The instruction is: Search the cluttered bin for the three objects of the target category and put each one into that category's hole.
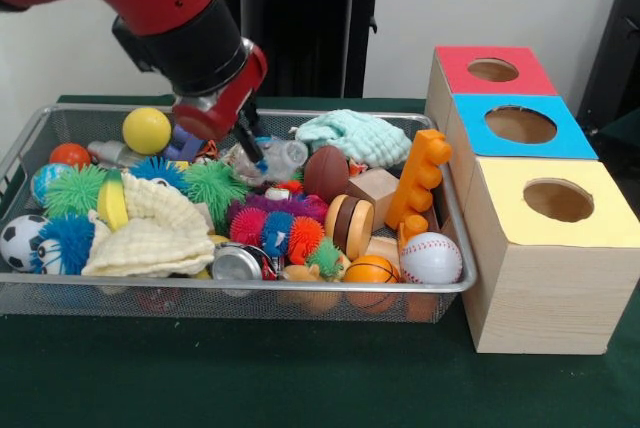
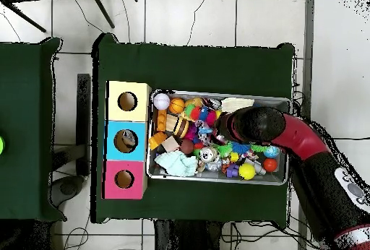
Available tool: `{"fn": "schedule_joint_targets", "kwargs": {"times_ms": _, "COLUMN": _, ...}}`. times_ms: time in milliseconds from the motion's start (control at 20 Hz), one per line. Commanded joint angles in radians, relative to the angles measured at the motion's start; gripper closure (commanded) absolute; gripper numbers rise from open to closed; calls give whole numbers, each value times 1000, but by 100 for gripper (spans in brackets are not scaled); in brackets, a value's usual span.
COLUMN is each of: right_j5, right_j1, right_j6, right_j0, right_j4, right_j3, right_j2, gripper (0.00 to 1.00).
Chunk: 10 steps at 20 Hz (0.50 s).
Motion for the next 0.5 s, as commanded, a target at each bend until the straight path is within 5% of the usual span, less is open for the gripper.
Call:
{"fn": "schedule_joint_targets", "kwargs": {"times_ms": 50, "right_j5": 171, "right_j1": -203, "right_j6": 307, "right_j0": 74, "right_j4": 145, "right_j3": 92, "right_j2": -13, "gripper": 100}}
{"fn": "schedule_joint_targets", "kwargs": {"times_ms": 300, "right_j5": 97, "right_j1": -210, "right_j6": 347, "right_j0": 113, "right_j4": 261, "right_j3": 126, "right_j2": 2, "gripper": 100}}
{"fn": "schedule_joint_targets", "kwargs": {"times_ms": 500, "right_j5": -41, "right_j1": -201, "right_j6": 315, "right_j0": 100, "right_j4": 443, "right_j3": 238, "right_j2": 110, "gripper": 100}}
